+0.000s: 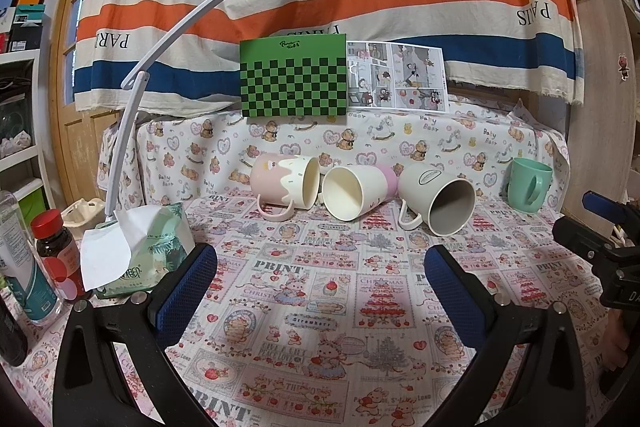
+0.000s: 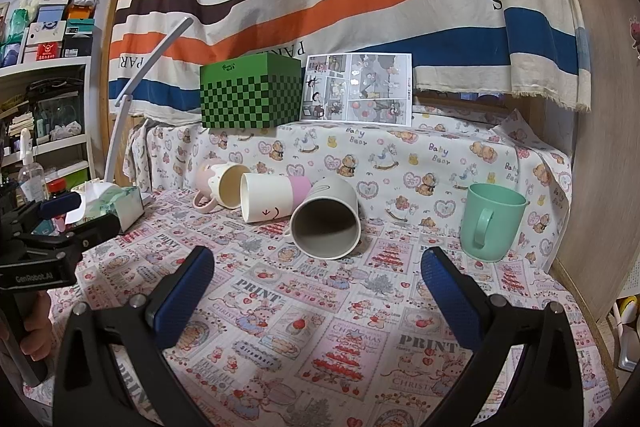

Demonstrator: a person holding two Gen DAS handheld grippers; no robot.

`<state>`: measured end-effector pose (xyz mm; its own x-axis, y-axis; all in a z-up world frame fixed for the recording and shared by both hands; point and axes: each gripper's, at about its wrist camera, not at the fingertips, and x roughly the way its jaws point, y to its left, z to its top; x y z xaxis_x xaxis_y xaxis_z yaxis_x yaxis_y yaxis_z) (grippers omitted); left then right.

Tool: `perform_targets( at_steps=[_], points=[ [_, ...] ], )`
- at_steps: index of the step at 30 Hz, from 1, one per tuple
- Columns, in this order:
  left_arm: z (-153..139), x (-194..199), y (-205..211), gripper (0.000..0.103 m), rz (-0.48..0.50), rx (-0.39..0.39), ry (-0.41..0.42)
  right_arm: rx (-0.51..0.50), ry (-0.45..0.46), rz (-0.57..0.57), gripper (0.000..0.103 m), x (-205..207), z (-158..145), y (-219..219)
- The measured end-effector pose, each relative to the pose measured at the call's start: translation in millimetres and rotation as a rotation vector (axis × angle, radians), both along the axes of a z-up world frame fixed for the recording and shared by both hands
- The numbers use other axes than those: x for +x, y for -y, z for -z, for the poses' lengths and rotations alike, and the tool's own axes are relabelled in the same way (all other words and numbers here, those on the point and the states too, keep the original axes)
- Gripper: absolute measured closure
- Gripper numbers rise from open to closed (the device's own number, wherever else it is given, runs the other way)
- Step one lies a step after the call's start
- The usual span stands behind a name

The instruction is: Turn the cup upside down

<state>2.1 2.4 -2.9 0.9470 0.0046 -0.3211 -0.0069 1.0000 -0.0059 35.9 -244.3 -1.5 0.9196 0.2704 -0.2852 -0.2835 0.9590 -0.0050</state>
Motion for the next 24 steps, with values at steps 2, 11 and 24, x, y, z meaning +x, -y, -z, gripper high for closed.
perform_targets(
  at_steps=[2, 11, 24],
  points=[
    [0.0, 0.0, -0.4, 0.0, -0.001, -0.001, 0.0, -0.003, -0.005, 0.008, 0.0, 0.7, -0.2, -0.2],
    [0.6, 0.0, 0.4, 0.0, -0.001, 0.001, 0.001, -0.016, 0.005, -0.005, 0.0, -1.1, -1.2, -4.6],
    [0.5, -0.6, 0.6, 0.0, -0.002, 0.003, 0.001, -0.055, -0.026, -0.011, 0.0, 2.7, 1.7, -6.3]
  ],
)
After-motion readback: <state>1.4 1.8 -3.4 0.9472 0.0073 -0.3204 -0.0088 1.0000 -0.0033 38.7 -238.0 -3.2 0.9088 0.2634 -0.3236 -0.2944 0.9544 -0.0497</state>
